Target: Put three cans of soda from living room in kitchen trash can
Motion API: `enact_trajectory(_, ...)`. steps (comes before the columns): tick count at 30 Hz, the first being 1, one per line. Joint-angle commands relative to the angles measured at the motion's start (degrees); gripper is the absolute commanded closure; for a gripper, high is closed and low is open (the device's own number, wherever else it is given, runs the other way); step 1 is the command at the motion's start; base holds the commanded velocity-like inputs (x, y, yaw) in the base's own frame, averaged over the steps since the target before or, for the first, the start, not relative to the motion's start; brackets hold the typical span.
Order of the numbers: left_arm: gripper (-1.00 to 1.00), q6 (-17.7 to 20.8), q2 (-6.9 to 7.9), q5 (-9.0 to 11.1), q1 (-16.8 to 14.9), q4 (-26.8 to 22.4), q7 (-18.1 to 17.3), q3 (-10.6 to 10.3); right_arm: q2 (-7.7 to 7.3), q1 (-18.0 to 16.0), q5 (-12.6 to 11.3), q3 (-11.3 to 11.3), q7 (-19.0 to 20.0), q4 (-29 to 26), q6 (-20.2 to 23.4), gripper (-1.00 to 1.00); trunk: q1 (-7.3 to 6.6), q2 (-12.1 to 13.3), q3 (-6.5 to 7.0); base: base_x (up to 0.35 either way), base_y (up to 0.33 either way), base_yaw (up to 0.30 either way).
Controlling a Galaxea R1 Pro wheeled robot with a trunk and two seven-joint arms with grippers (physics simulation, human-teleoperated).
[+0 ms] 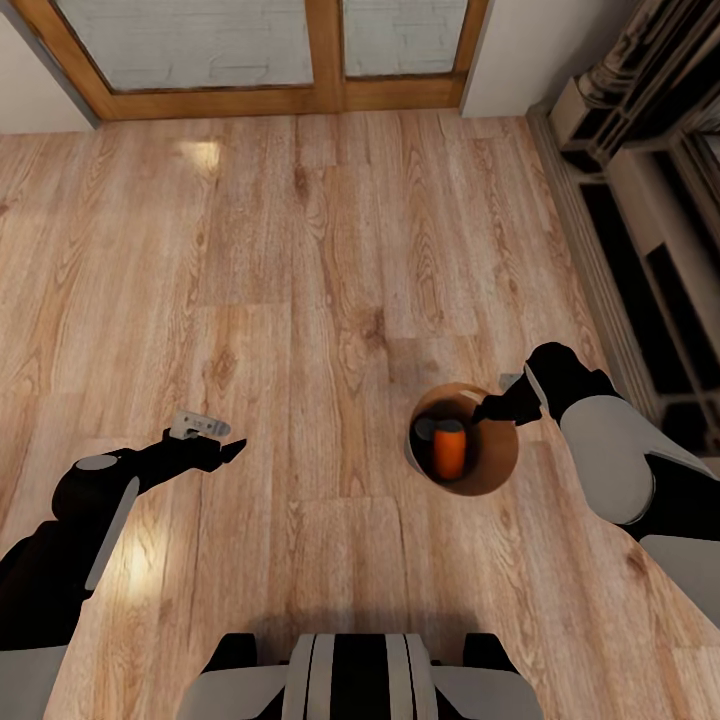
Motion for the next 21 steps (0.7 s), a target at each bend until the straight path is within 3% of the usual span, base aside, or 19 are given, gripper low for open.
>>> enact_trajectory(1, -1.0, 0.0, 0.0, 0.0, 0.0, 0.0, 0.0, 0.0, -0.02, 0.0, 0.4, 0.0, 0.0, 0.0, 0.0, -1.0, 0.01, 0.0, -0.01, 0.0, 0.0, 0.0)
enact_trajectory(6, -1.0, 0.0, 0.0, 0.0, 0.0, 0.0, 0.0, 0.0, -0.06, 0.2, 0.5, 0.0, -0.1, 0.0, 0.0, -1.0, 0.01, 0.0, -0.01, 0.0, 0.0, 0.0)
enact_trajectory(21, -1.0, 2.2, 0.0, 0.0, 0.0, 0.0, 0.0, -0.2, -0.19, 0.5, 0.4, 0.1, -0.1, 0.0, 0.0, -1.0, -3.28, 6.0, 2.69, 0.0, 0.0, 0.0)
